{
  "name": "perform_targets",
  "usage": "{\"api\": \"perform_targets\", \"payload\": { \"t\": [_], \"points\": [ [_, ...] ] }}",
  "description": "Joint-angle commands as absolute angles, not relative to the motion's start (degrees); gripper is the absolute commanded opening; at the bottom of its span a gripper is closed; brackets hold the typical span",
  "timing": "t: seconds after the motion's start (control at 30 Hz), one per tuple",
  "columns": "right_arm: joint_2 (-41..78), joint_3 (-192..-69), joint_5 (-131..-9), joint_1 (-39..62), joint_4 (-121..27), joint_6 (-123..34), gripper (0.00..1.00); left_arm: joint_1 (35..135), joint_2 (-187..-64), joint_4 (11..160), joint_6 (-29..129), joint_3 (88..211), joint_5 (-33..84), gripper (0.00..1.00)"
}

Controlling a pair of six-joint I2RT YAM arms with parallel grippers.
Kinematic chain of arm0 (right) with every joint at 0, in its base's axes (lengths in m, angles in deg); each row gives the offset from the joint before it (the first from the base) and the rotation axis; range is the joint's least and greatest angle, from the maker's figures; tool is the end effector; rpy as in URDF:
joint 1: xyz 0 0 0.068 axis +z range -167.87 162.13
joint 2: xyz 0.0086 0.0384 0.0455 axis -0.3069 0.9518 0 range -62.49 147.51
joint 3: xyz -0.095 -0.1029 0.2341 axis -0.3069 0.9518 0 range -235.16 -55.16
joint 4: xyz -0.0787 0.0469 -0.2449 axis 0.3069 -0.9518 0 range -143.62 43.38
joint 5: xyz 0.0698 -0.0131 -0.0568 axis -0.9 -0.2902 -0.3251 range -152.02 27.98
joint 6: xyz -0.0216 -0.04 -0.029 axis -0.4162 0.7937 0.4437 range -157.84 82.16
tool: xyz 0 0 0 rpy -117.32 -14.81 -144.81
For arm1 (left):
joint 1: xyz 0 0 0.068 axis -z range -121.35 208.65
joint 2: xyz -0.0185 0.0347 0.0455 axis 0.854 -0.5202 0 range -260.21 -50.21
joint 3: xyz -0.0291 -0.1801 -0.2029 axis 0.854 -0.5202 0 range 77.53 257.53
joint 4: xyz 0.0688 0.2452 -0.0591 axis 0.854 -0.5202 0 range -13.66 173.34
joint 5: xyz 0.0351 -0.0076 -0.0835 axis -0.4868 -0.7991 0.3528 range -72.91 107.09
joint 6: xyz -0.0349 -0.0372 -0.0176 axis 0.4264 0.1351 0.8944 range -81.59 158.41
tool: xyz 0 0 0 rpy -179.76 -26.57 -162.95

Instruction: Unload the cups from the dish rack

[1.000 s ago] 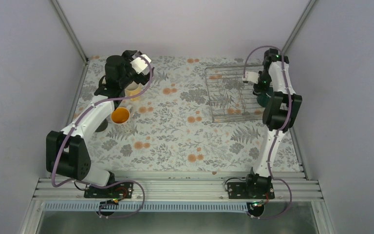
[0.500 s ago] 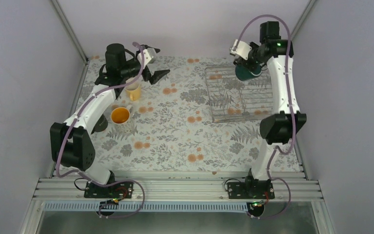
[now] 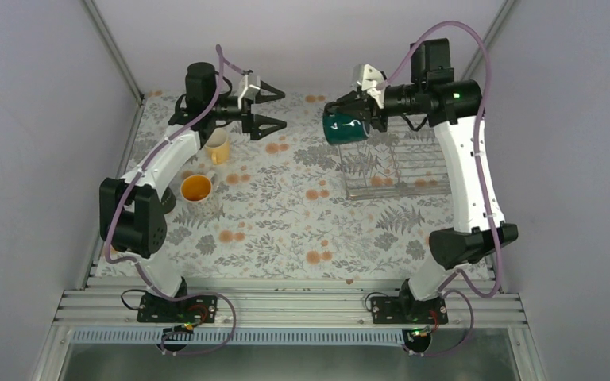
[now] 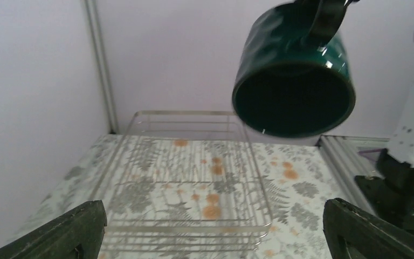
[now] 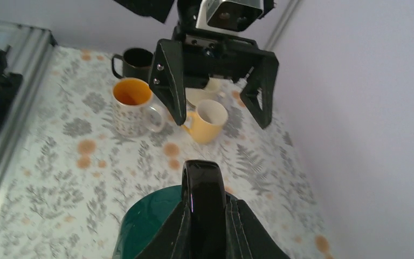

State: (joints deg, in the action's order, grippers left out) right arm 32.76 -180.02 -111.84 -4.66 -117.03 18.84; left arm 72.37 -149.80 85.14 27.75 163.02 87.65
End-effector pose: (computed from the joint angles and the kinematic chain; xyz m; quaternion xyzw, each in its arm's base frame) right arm 0.2867 0.0953 0.4864 -0.6161 0.5755 0.2159 0.4925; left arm 0.3806 -0.1276 0.3541 0.4884 0.5449 -0.4633 0.4999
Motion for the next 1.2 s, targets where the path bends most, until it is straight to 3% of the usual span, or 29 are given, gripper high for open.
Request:
{"api": "perform_targets", "payload": {
  "t": [0.0, 0.53, 0.8, 0.97, 1.1, 1.17],
  "points": [
    [34.1, -179.5, -122.7, -3.5, -110.8, 13.6, 0.03, 73.4, -149.6, 94.4, 37.2, 162.7, 95.1, 1.0],
    [39.2, -182.5, -127.2, 4.5, -100.6, 3.3, 0.03, 74.5, -154.7, 110.7, 49.8, 161.7, 95.2, 1.0],
    [42.8, -185.3, -127.0, 5.2, -100.4, 2.8, 0.03, 76.6, -157.1, 129.7, 66.4, 160.3, 99.1, 0.9],
    [44.8, -187.1, -127.3, 5.2, -100.6, 2.8, 0.03, 77.6, -158.0, 142.0, 78.0, 159.8, 100.4, 0.78],
    [46.4, -188.2, -127.7, 5.2, -101.4, 4.2, 0.03, 78.6, -157.8, 143.7, 80.5, 160.0, 101.0, 0.48],
    [46.6, -188.3, -127.7, 5.2, -101.5, 4.3, 0.03, 79.1, -157.2, 142.9, 80.2, 159.7, 101.4, 0.39]
  ]
}}
